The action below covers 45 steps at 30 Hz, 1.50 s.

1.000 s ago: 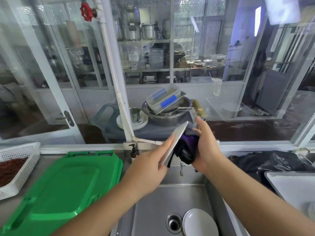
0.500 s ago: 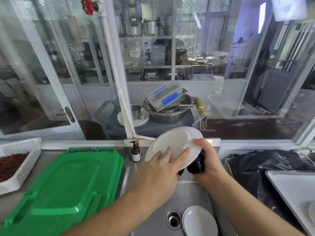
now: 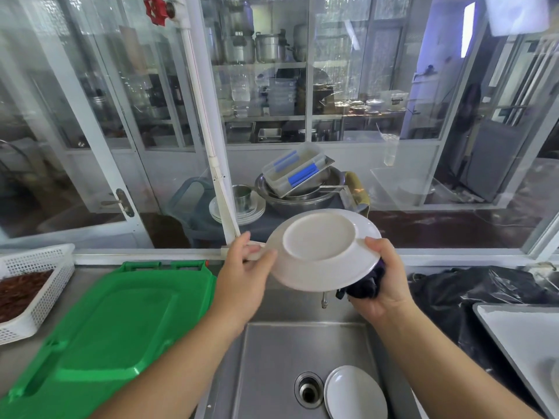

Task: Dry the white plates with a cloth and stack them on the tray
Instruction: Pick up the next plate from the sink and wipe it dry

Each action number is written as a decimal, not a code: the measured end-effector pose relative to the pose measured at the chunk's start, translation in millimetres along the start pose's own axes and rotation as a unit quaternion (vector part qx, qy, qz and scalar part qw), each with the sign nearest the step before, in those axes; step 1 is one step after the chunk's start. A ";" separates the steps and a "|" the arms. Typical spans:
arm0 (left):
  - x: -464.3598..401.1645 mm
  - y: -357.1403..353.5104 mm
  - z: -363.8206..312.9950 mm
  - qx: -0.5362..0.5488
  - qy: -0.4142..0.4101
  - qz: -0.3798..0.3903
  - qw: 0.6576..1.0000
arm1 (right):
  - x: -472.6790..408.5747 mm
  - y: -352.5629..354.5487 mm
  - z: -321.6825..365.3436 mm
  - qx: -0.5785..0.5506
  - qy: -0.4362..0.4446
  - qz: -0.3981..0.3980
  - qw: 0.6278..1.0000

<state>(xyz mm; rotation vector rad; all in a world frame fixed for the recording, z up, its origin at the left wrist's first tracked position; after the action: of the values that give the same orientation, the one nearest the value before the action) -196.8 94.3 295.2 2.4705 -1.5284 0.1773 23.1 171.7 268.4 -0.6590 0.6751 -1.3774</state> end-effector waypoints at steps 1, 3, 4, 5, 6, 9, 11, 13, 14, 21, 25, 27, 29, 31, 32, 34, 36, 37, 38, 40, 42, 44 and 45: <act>-2.7 -4.4 4.9 0.127 0.102 0.059 0.985 | 0.0 -1.3 0.3 -0.003 -0.001 0.001 1.000; 0.6 -14.2 10.3 0.296 0.230 0.160 0.913 | -0.1 -2.4 -1.4 -0.001 -0.002 0.000 1.000; 4.0 -17.8 11.6 0.332 0.246 0.190 0.891 | 0.5 -2.5 -3.1 0.002 -0.003 -0.003 1.000; 6.7 -21.4 12.7 0.355 0.244 0.204 0.879 | 1.7 -3.0 -4.9 0.004 -0.003 -0.003 1.000; 8.9 -24.7 13.7 0.372 0.239 0.207 0.873 | 3.5 -3.0 -6.5 0.005 -0.005 -0.004 1.000; 11.5 -31.0 17.6 0.419 0.247 0.195 0.852 | 5.8 0.1 -13.3 0.012 -0.020 -0.009 1.000; 10.5 -29.4 19.5 0.429 0.243 0.193 0.848 | 6.7 4.7 -16.6 0.031 -0.030 -0.020 0.999; 7.7 -24.4 21.5 0.427 0.226 0.190 0.855 | 8.4 9.2 -19.0 0.054 -0.050 -0.031 0.997; 6.3 -21.3 21.2 0.421 0.214 0.190 0.861 | 8.5 10.4 -20.9 0.071 -0.066 -0.038 0.995; -2.3 3.7 11.3 0.322 0.126 0.159 0.925 | -14.3 14.7 0.3 0.314 0.024 -0.135 0.939; 0.5 1.4 12.9 0.220 0.105 0.156 0.957 | -21.4 -5.9 20.6 0.526 0.181 -0.010 0.831; 6.1 -5.2 16.4 0.179 0.085 0.169 0.965 | -22.8 -24.9 16.9 0.614 0.240 0.070 0.749; 12.1 -10.0 16.1 0.133 0.048 0.183 0.973 | -22.9 -41.1 11.5 0.679 0.286 0.111 0.667; 14.2 -10.2 14.0 0.103 0.020 0.189 0.976 | -18.5 -55.8 12.0 0.705 0.324 0.138 0.616; 14.9 -9.7 12.3 0.095 0.011 0.190 0.977 | -14.8 -63.4 13.3 0.708 0.345 0.162 0.594; 16.1 -10.9 10.1 0.085 0.002 0.197 0.977 | -3.4 -79.5 13.2 0.705 0.407 0.232 0.532; 15.8 -13.0 10.9 0.082 0.001 0.203 0.976 | 12.4 -95.2 8.3 0.685 0.472 0.313 0.459; 15.4 -13.1 12.4 0.082 0.002 0.205 0.975 | 20.0 -101.2 4.7 0.672 0.494 0.353 0.424; 15.3 -12.4 14.0 0.081 0.000 0.207 0.975 | 26.3 -105.6 1.1 0.660 0.509 0.389 0.392; 14.4 -9.1 18.8 0.082 -0.009 0.209 0.974 | 32.9 -110.1 -2.6 0.647 0.523 0.424 0.357; 15.3 -5.5 21.8 0.093 -0.012 0.204 0.974 | 32.0 -112.7 -1.0 0.639 0.541 0.395 0.377; 17.2 -3.4 22.4 0.114 -0.011 0.197 0.974 | 23.7 -114.8 4.2 0.625 0.547 0.339 0.441; 17.8 -2.6 22.3 0.124 -0.013 0.191 0.974 | 16.0 -115.6 8.0 0.625 0.533 0.304 0.483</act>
<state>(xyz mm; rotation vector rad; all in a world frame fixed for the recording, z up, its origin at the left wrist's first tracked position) -186.9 74.2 277.3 2.3297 -2.0968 0.4271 -44.3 146.6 360.6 1.6572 0.4981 -1.0351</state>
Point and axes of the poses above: each hand's wrist, its own x-axis away from the middle knuckle, its own y-axis out of the back of the hand, z = x × y, the point moved 3 cm from there along -x, towards the middle knuckle, and after that the axes turned 15 degrees about y, right-handed, at the moved point
